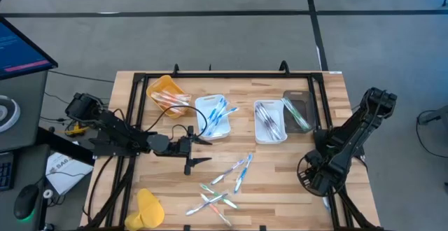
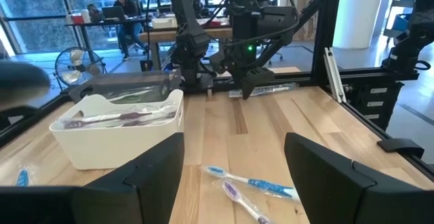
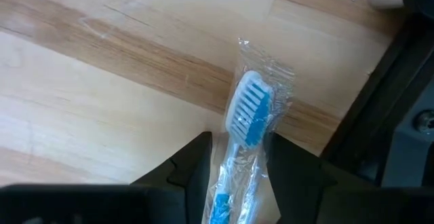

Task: Pick & Place Toothbrushes
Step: Put the right blue toothbrush into the left white bin

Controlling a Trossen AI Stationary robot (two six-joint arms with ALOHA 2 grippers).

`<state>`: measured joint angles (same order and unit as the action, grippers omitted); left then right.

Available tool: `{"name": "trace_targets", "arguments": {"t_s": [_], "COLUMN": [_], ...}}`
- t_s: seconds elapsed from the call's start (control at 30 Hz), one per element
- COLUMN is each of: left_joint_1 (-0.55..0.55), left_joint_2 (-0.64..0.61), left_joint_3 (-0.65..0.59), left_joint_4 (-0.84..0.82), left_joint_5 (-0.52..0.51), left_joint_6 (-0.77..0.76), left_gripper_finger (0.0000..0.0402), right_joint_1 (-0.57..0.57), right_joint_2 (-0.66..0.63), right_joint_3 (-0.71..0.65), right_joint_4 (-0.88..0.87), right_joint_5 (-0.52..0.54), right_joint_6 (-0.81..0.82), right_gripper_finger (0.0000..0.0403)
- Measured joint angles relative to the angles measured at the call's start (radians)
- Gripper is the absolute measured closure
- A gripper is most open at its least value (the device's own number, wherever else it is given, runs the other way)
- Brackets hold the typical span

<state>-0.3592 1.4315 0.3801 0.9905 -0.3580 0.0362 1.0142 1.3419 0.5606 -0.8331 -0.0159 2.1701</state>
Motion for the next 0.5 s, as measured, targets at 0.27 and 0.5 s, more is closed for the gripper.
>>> {"name": "trace_targets", "arguments": {"t_s": [0.27, 0.5], "left_joint_1": [0.000, 0.000], "left_joint_2": [0.000, 0.000], "left_joint_3": [0.000, 0.000], "left_joint_4": [0.005, 0.006], "left_joint_5": [0.000, 0.000], "left_joint_6": [0.000, 0.000], "left_gripper_finger": [0.0153, 0.0153], "right_joint_1": [0.000, 0.000], "right_joint_2": [-0.002, -0.001], "right_joint_3": [-0.013, -0.015], "right_joint_4": [0.010, 0.031], "right_joint_5": [0.002, 0.002], "right_joint_6": [-0.004, -0.004], "right_gripper_finger": [0.0276, 0.0288]}}
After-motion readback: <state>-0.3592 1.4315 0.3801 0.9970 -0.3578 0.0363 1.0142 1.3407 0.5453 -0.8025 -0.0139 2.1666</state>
